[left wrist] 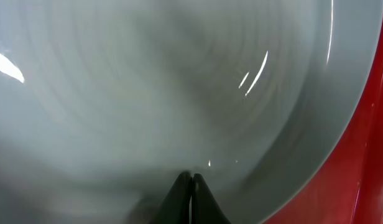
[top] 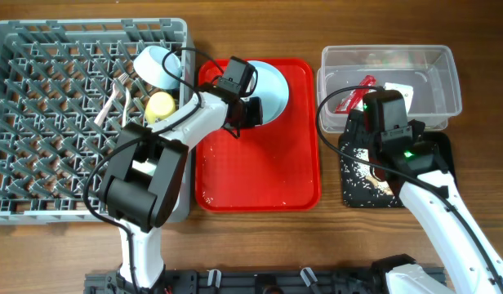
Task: Sort waste into correct bins and load items into the dishwasher rack
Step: 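Reach the left gripper to the light-blue plate on the red tray, then grip the plate's edge with the left gripper and lift it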
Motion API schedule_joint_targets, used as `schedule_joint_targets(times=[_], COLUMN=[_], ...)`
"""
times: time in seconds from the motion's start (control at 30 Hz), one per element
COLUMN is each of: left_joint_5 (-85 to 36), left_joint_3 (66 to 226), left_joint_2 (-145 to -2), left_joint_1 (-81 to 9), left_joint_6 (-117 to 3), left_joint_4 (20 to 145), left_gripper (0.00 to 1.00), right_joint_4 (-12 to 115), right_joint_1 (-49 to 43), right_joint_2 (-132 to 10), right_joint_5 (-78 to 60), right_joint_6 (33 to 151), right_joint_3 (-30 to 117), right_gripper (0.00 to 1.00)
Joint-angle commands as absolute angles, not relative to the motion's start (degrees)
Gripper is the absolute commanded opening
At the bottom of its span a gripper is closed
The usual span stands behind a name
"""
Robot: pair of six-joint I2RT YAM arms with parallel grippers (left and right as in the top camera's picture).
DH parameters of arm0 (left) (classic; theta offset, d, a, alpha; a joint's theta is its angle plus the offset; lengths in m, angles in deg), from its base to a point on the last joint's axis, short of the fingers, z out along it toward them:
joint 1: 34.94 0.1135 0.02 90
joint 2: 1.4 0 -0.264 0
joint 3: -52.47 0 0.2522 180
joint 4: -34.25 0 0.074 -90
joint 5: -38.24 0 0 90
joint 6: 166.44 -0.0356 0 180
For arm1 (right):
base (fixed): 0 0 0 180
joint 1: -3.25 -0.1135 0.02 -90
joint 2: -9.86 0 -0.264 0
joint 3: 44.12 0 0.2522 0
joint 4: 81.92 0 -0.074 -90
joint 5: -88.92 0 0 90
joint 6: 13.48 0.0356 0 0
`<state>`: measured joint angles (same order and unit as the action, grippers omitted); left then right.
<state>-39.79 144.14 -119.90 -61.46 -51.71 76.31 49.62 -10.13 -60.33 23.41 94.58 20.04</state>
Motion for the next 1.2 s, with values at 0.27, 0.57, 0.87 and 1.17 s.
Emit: schedule_joint_targets(times=[0.27, 0.57, 0.87, 1.17], left_joint_5=[-39.6, -44.0, -45.7, -44.5], left_joint_3=[143.7, 143.7, 143.7, 143.7], left_joint_2=[-120.3, -117.8, -107.1, -108.4], left_joint_1=[-62.5, -62.4, -67.1, -80.1], left_joint_6=[-50.5, -50.6, -46.8, -45.1], left_joint_4=[93.5, 101.5, 95.3, 78.4], left_gripper=[0.04, 0.04, 0.2, 0.8], right_joint_4=[49.7, 49.8, 49.7, 49.7], right_joint_1=[-10.0, -10.0, -10.0, -10.0], right_joint_2=[-60.4, -60.4, -60.4, -60.4], right_joint_5=[24.4, 24.4, 24.4, 24.4], right_joint_6=[94.6, 94.6, 94.6, 94.5], right_joint_3=[20.6, 20.6, 20.6, 20.6], right_gripper=[1.0, 1.0, 1.0, 1.0])
